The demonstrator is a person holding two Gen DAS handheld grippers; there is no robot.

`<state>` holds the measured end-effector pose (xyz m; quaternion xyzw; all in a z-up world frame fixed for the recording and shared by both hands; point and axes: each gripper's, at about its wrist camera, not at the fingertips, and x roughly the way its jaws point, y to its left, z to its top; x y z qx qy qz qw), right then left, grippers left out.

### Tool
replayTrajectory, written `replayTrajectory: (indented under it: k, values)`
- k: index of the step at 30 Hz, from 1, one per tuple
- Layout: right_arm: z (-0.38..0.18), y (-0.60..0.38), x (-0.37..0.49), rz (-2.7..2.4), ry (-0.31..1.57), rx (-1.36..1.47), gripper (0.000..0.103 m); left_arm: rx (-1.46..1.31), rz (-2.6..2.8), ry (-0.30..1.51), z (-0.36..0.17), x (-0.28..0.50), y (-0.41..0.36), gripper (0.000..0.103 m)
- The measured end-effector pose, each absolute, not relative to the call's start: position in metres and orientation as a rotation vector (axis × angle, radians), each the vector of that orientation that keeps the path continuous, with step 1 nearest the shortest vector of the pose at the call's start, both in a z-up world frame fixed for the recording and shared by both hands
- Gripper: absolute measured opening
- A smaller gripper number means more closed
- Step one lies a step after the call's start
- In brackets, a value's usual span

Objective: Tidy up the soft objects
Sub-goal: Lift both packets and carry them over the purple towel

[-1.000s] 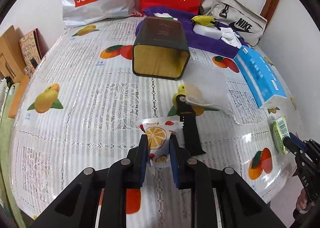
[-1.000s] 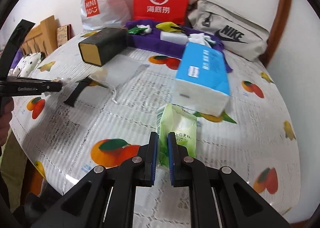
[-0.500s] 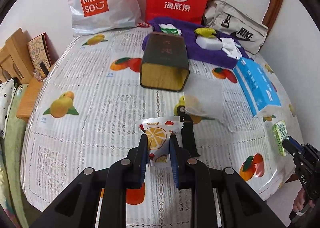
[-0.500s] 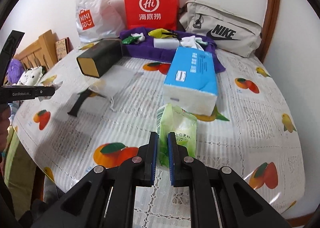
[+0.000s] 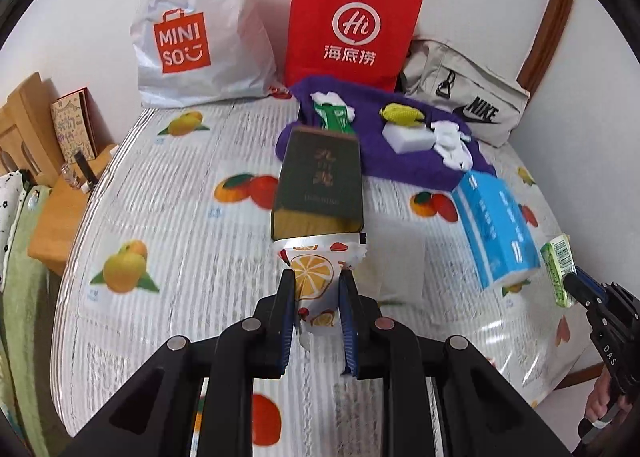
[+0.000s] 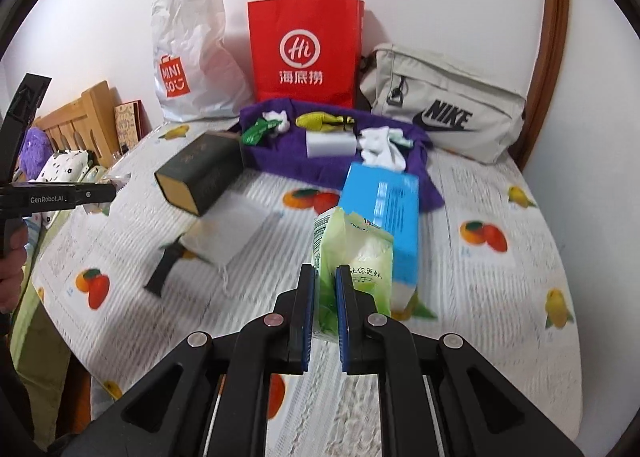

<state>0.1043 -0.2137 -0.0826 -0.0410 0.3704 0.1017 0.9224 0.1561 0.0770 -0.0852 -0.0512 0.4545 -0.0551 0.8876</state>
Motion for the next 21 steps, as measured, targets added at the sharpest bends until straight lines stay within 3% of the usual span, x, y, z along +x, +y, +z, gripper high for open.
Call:
replayTrajectory:
  k: [21]
  values:
    - [-0.055,-0.215,0.249,0.229,0.719,-0.080,0.011,-0.068,-0.159,0.969,-0.077,0.307,0.045,0.020]
